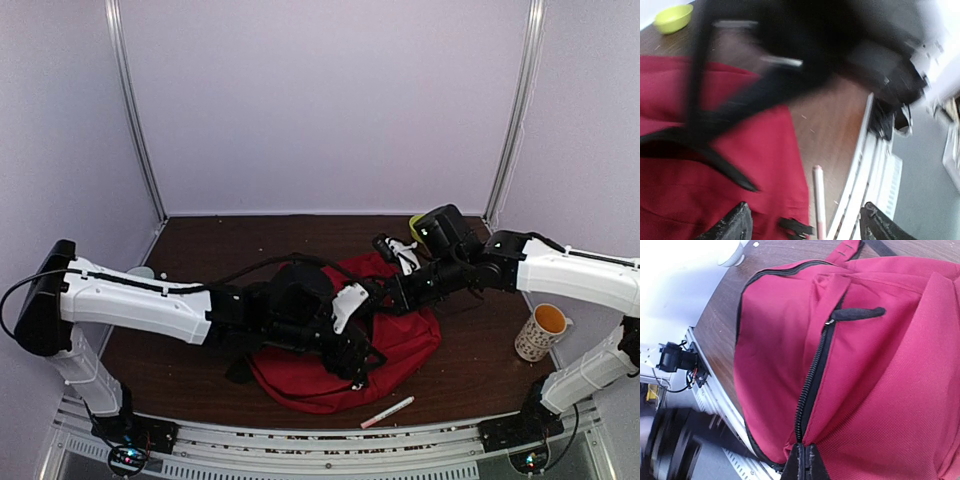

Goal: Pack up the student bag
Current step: Place the pen in the upper front pocket of the bag, then pick up the pen at the corner of the board.

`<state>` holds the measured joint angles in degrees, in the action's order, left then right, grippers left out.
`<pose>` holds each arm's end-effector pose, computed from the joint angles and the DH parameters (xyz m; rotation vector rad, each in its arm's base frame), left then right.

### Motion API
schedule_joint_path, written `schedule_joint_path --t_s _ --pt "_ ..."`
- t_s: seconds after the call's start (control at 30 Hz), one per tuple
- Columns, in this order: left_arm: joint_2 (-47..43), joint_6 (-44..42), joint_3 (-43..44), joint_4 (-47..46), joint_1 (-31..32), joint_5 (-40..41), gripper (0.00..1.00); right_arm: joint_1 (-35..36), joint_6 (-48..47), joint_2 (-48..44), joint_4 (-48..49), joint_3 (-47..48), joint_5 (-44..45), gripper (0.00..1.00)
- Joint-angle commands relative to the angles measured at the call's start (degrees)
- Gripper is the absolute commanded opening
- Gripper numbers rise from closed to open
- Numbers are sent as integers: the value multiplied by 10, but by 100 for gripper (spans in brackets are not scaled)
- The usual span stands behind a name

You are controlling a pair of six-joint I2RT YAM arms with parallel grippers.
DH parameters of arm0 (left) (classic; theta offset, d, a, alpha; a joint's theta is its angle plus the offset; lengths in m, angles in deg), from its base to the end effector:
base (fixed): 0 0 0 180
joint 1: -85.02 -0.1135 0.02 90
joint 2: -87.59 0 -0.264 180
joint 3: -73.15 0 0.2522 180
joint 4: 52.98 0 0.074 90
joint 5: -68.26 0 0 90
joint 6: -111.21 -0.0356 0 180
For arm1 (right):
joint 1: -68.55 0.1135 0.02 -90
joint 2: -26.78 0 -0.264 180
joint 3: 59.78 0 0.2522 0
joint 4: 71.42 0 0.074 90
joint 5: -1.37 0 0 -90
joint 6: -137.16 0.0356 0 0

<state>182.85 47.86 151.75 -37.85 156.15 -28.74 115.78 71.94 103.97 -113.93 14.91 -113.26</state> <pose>0.1184 -0.3598 0.2465 0.9592 2.1353 -1.0754 0.1851 0.2219 0.2847 -0.7201 2.4483 1.0676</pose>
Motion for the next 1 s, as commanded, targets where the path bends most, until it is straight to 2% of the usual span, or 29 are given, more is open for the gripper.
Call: schedule_joint_path --t_s 0.0,0.13,0.33,0.43,0.53,0.63,0.8,0.97 --pt "5 -141 19 101 60 57 75 -18 9 -8 10 -12 44 0" --pt "36 -167 45 131 96 66 73 -47 37 -1 23 -20 99 0" --pt "125 -191 135 214 121 78 68 -79 49 30 49 -7 98 0" --pt "138 -193 147 218 121 92 67 -82 49 46 57 0 85 0" --pt "179 -199 203 295 121 141 66 -83 47 57 59 5 79 0" --pt "236 -202 253 361 121 150 61 -85 46 68 55 12 80 0" --pt "250 -188 248 341 122 118 57 -86 40 73 36 19 76 0" --pt "279 -188 261 341 121 102 43 -86 45 71 43 7 75 0"
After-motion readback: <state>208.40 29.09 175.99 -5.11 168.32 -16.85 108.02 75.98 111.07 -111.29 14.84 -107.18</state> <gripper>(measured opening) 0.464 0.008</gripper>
